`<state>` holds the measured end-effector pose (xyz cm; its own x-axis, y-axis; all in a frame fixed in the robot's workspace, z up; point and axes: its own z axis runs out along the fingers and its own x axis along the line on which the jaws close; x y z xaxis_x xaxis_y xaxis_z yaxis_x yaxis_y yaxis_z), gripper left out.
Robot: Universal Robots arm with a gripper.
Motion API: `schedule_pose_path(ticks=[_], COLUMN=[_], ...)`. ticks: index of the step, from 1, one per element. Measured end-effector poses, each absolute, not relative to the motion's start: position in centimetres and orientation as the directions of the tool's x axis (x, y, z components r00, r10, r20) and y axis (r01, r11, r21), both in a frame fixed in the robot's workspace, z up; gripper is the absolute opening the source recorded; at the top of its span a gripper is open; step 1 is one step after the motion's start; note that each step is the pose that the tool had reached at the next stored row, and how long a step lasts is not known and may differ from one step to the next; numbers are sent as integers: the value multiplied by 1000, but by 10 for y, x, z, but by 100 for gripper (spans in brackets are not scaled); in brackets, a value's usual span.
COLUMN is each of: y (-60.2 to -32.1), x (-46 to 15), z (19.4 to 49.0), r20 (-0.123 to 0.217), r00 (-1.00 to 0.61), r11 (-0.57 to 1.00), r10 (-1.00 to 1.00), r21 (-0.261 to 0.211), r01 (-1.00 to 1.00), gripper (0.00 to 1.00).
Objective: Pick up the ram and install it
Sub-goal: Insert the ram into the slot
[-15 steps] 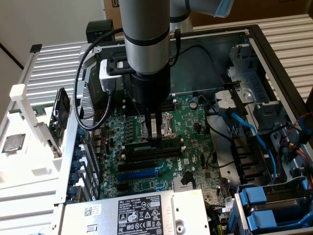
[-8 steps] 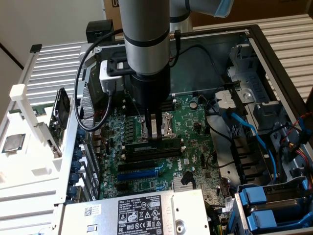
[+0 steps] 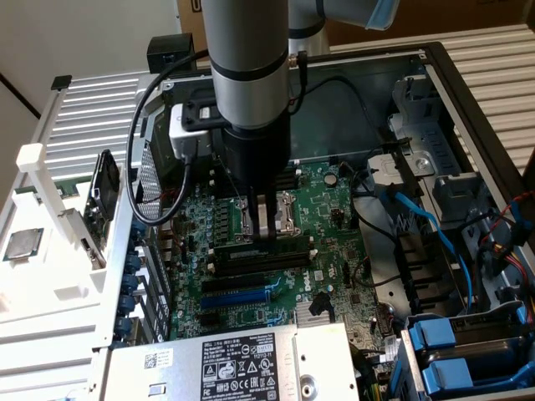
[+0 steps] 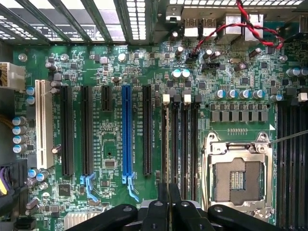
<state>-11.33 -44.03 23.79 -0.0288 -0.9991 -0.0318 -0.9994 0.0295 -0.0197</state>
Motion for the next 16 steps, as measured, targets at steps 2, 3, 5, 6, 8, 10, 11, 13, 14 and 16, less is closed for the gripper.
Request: schedule_pose_path(ticks=[2, 3, 5, 6, 8, 10, 11, 13, 14, 16], y=[-440, -440, -440, -440, -440, -440, -440, -440, -440, -440], x=[-114, -114, -114, -114, -114, -114, -114, -114, -114, -116], z=[238, 238, 238, 238, 237, 237, 236, 236, 236, 236], r20=[-32, -32, -32, -32, -32, -32, -32, -32, -32, -32], r00=[-29, -29, -29, -29, -29, -29, -29, -29, -29, -28], r11=[29, 29, 29, 29, 29, 29, 29, 29, 29, 29], r10=[-999, -999, -999, -999, -999, -999, -999, -999, -999, -999], r21=[-20, -21, -21, -21, -21, -23, -24, -25, -26, -27], r01=[-999, -999, -999, -999, -999, -999, -999, -999, -999, -999], gripper=[13, 13, 13, 13, 13, 13, 13, 13, 13, 13])
